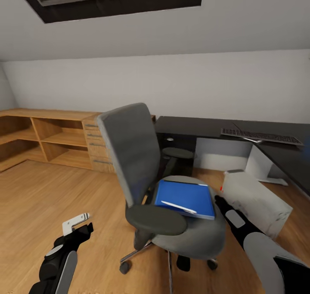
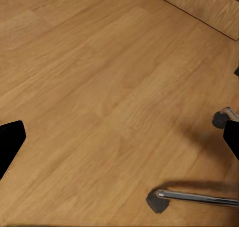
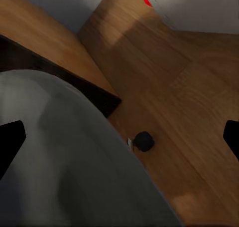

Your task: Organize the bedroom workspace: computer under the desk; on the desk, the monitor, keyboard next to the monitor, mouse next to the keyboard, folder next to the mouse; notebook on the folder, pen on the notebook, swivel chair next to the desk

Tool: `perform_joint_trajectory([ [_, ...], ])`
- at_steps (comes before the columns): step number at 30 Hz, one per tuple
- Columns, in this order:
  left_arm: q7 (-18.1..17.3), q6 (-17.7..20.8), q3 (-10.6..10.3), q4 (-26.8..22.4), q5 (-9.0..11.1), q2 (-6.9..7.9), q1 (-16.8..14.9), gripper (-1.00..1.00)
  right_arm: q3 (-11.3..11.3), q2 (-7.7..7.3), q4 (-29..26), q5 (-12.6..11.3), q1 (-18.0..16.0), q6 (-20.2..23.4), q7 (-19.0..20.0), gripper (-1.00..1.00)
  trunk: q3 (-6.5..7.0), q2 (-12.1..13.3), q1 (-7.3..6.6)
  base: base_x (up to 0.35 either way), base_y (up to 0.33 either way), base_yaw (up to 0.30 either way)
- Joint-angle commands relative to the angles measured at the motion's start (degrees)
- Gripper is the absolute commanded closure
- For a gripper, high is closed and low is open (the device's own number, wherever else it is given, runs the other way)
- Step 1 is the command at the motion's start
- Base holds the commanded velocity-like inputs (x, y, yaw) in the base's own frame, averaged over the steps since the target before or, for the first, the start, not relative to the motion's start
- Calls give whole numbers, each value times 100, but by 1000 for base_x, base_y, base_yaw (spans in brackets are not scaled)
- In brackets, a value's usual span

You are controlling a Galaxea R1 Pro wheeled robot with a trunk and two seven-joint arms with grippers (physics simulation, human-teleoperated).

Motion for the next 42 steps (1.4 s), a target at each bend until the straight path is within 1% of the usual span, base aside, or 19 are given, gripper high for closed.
perform_joint_trajectory([
  [1,41,16,1,-4,59,-3,-5,-100,50,66,74,-122,3,-19,-20,-100,-6,-2,0,0,0,264],
  [27,42,23,1,1,58,-3,-6,-100,45,66,74,-122,3,-20,-20,-100,-6,-2,0,0,0,261],
  [42,34,50,1,9,58,-3,-4,-100,33,75,66,-121,3,-20,-20,-100,-6,-2,0,-9,0,23],
])
